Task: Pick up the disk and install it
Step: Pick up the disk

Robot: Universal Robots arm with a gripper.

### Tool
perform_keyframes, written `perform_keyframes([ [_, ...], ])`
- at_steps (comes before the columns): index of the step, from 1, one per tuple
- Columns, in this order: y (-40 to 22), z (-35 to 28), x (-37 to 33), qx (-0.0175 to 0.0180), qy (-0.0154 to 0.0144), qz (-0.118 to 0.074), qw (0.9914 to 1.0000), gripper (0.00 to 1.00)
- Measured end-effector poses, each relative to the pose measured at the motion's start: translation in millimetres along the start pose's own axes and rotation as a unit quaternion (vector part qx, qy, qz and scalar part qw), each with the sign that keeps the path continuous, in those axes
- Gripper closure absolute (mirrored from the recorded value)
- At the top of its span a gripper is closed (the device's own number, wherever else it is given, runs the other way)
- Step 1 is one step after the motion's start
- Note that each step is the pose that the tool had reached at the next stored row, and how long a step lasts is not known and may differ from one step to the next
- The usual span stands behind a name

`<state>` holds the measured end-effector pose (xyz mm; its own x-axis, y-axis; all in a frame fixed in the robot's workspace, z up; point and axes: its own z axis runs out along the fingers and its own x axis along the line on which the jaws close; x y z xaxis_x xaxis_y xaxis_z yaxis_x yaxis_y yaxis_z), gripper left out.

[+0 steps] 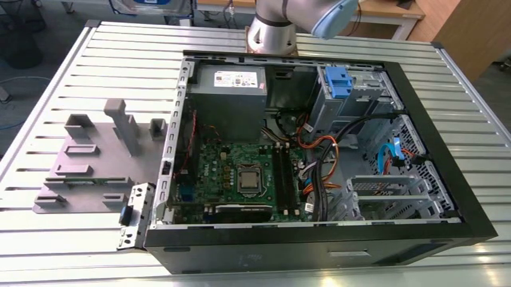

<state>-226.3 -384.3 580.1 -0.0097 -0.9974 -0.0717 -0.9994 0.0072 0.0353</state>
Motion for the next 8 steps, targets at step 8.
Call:
perform_keyframes([
  [8,-34.6,3.1,-0.1,-0.0012,0.0001,0.0,1.0,0.65],
])
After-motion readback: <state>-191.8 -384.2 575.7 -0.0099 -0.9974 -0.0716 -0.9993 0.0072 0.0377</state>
